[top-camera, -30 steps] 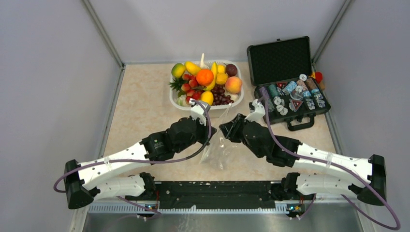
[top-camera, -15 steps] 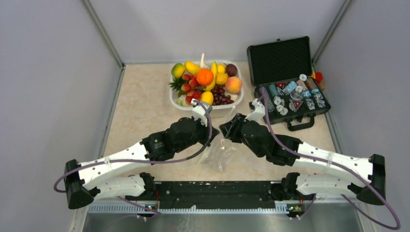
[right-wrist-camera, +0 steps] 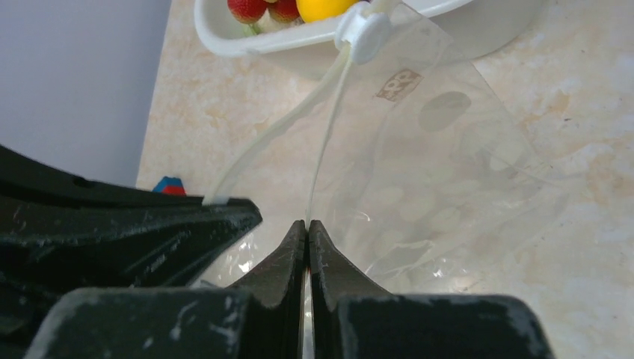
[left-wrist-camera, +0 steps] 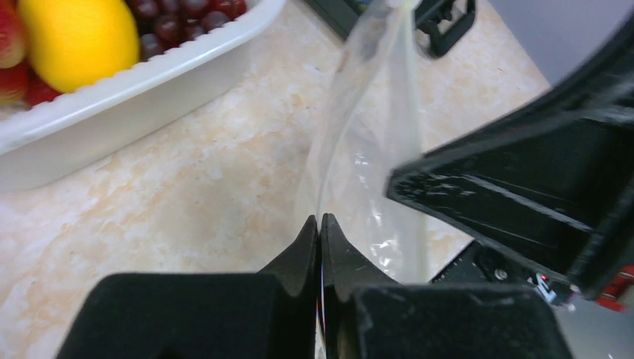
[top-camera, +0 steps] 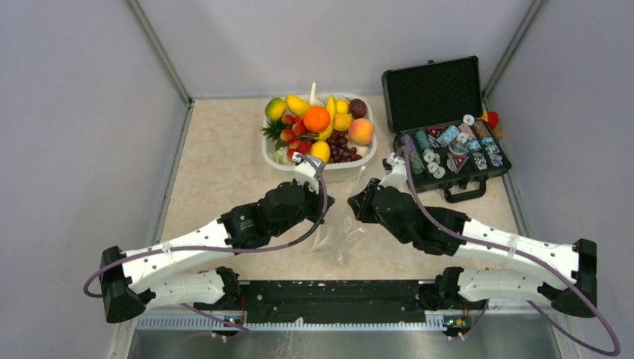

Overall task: Place the food in the zip-top bag and seal the zipper
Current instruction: Open the zipper of the food storage bag at the center of the board.

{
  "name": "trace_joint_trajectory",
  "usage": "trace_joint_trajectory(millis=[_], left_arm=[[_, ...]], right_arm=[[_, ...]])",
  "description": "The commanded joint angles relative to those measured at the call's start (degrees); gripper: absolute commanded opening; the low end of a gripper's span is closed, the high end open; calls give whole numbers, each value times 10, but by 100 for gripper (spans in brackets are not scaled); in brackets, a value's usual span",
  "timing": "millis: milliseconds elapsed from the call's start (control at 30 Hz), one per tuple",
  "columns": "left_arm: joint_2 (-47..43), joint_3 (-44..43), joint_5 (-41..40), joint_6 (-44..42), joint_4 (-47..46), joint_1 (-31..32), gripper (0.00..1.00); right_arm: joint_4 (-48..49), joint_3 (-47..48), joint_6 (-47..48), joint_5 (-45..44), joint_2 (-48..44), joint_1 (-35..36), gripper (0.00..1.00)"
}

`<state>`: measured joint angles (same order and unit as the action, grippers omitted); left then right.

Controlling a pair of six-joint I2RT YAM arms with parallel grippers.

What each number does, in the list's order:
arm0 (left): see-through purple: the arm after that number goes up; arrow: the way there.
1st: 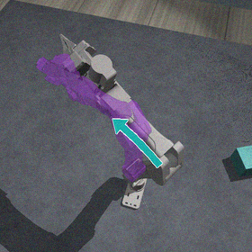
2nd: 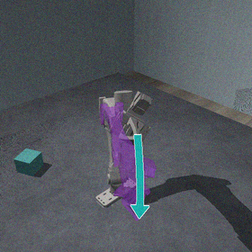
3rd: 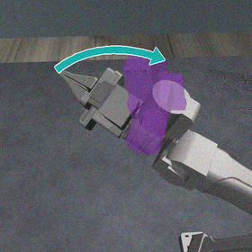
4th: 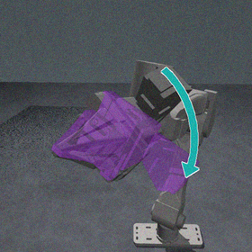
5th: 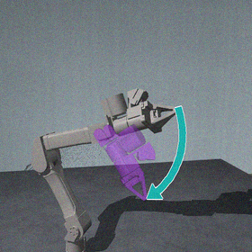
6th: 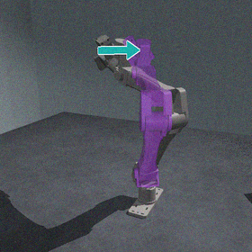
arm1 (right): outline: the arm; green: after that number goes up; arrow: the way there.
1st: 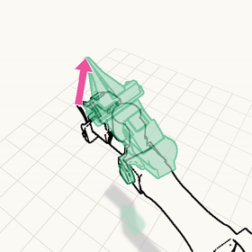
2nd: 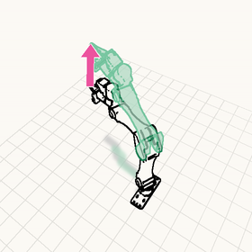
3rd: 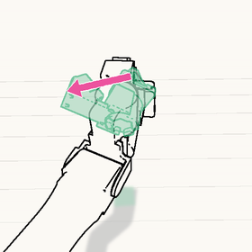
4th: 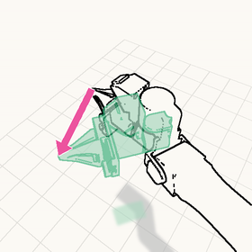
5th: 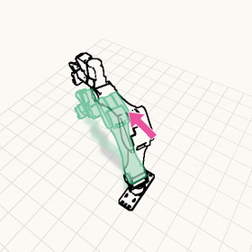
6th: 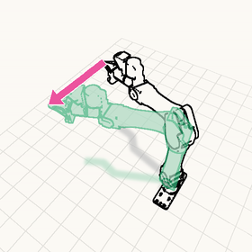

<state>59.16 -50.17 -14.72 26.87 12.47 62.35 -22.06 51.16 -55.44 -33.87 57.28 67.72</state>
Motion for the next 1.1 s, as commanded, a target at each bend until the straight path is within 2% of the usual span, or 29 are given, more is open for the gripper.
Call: trace_joint_trajectory(millis=[0,100,267,467,667,767,900,967,1067], left_arm=[[-10,-9,-117,22,17,2,0],[-9,-3,-181,45,40,-4,0],[7,-9,-167,51,46,-13,0],[31,-17,-98,44,10,-13,0],[53,-24,6,22,-20,-12,1],[74,-30,27,16,-19,-13,12],[101,-50,25,23,17,-17,19],[101,-49,34,21,16,-21,34],[93,-47,29,14,15,-24,50]], right_arm=[[-84,62,76,13,-41,-1,0],[-198,102,85,11,-60,-1,0],[-331,140,99,60,-100,-1,0],[-329,126,98,70,-125,-1,0],[-296,119,66,38,-74,-1,0],[-309,136,35,-14,-37,-1,0],[-302,139,33,-52,-9,-1,0],[-293,137,36,-59,-4,-1,0],[-281,131,36,-73,-8,-2,0]])
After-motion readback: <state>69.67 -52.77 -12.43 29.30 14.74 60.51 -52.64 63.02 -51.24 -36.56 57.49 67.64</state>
